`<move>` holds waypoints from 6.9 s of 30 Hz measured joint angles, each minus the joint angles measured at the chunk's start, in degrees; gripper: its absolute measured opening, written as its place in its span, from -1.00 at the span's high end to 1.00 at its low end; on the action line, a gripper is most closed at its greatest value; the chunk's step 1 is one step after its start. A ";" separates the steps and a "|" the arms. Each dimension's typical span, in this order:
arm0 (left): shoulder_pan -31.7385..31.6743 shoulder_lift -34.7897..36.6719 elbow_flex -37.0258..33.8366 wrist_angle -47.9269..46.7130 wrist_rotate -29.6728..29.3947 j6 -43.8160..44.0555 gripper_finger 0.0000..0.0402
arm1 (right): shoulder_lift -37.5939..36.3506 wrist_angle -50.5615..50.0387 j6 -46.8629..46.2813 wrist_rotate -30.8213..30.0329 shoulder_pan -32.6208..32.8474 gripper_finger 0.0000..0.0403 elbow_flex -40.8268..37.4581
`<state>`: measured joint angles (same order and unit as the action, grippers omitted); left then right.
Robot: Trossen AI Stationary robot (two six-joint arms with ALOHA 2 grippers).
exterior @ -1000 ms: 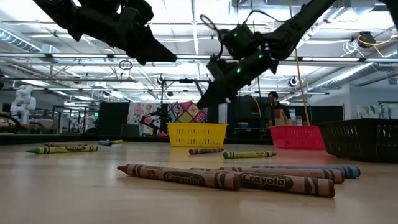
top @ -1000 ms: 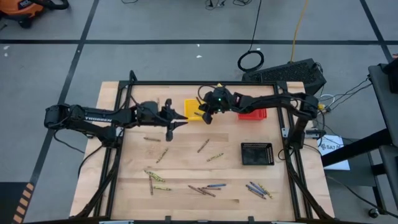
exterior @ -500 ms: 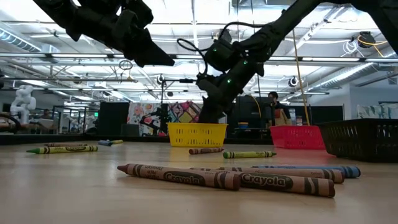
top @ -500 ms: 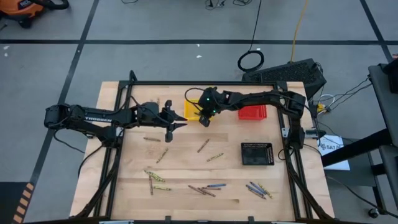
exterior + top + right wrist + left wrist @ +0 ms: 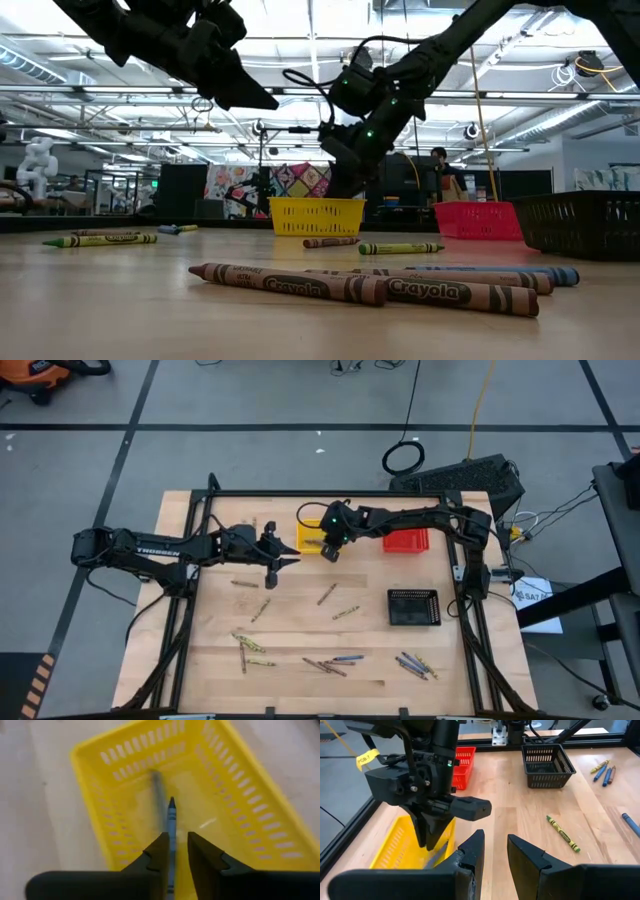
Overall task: Sort crayons
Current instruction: Put the blue crayon into the yellow bin, then put the brown crayon into the red bin
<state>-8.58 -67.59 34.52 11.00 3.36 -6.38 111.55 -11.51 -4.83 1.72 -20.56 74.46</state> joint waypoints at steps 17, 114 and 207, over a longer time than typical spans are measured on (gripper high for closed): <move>0.00 0.02 0.02 -3.20 -0.28 0.00 0.55 | -8.58 -1.84 2.75 1.70 3.56 0.45 0.01; 0.15 0.02 0.02 -5.06 -0.37 3.04 0.55 | 4.59 -16.49 24.99 11.79 17.14 1.00 2.67; 0.11 0.00 0.02 -15.05 -0.63 4.77 0.55 | -32.00 -46.33 19.83 4.30 -24.48 0.97 -13.15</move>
<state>-8.47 -67.59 34.54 -4.04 2.72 -1.61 79.55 -57.84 15.00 6.02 -45.04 61.30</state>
